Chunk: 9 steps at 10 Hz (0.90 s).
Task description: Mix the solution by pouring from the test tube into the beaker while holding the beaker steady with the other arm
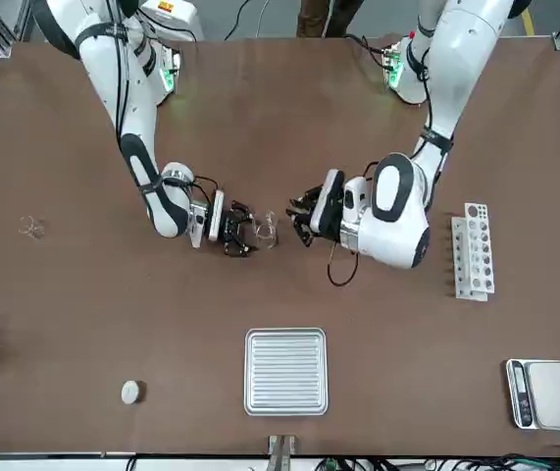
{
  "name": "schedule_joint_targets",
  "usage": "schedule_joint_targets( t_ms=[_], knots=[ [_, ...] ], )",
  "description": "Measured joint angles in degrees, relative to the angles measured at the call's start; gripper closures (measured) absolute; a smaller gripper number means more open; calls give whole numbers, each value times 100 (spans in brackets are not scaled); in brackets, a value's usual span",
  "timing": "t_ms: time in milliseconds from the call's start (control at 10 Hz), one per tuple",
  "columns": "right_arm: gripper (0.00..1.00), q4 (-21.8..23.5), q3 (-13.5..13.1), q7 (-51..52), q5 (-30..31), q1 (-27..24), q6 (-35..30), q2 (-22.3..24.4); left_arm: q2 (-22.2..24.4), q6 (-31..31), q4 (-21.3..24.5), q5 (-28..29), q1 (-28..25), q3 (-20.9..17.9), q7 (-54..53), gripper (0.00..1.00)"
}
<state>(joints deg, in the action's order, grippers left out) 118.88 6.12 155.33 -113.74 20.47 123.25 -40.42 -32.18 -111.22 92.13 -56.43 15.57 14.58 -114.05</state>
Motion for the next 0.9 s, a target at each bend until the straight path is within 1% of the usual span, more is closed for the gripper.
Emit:
schedule_joint_targets(
  t_ms=[300,500,700,800,900],
  knots=[
    [28,-1,2,0,-66,1,-5,0,161,-541,336,0,192,-4,358,78],
    [28,-1,4,0,-79,1,-7,0,181,-919,426,0,313,-9,493,78],
    [28,-1,4,0,-97,1,-7,0,181,-1134,442,0,380,-45,530,78],
    [28,-1,4,0,-106,1,-7,0,181,-1172,444,0,484,-155,531,78],
    [28,-5,4,0,-129,1,-12,2,181,-1184,446,9,674,-352,577,78]
  ],
)
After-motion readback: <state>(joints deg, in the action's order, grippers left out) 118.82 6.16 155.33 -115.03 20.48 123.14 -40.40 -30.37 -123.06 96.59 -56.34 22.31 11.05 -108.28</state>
